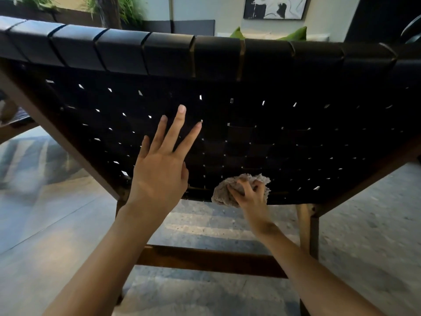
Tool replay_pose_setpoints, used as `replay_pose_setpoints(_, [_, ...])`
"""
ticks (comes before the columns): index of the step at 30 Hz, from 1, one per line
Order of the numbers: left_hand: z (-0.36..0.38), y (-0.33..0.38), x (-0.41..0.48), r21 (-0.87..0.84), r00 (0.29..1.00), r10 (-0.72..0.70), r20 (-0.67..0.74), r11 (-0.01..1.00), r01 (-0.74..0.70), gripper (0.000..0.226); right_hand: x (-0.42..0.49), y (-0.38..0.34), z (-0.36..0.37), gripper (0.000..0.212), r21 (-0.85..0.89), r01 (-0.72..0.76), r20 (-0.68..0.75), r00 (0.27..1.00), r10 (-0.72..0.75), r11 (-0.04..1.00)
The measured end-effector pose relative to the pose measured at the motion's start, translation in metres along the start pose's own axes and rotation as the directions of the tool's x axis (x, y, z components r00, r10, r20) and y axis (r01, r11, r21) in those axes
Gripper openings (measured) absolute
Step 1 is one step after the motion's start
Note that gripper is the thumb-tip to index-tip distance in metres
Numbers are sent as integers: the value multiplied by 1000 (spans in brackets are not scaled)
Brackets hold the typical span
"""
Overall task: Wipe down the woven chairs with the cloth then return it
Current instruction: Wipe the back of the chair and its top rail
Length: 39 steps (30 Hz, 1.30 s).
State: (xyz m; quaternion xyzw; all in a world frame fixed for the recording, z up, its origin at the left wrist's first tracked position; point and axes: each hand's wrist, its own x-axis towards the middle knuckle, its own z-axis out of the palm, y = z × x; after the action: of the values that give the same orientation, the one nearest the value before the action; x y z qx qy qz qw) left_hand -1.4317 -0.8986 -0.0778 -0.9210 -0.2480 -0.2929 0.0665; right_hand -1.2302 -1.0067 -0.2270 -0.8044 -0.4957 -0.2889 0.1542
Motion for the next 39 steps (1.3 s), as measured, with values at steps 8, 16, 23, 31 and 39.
replay_pose_setpoints(8, [-14,-8,-7,-27,995,89,-47,996,-90,81,3,-5,-49,56,144,144,46,987,-152,979])
replay_pose_setpoints(16, [-23,-21,-14,-62,985,4,-174,998,-15,75,62,-54,-160,40,20,283,-646,736,-204,959])
replay_pose_setpoints(23, [-23,-28,-14,-62,991,-95,-91,994,89,77,104,-73,-151,44,-175,136,-691,688,-221,975])
replay_pose_setpoints(31, [-10,-40,-17,-54,993,-122,-6,991,121,84,77,-63,-66,59,-356,199,-383,860,-337,913])
replay_pose_setpoints(39, [-3,-50,-16,-56,995,-104,-3,993,103,87,36,-64,5,58,-311,237,-33,965,-259,921])
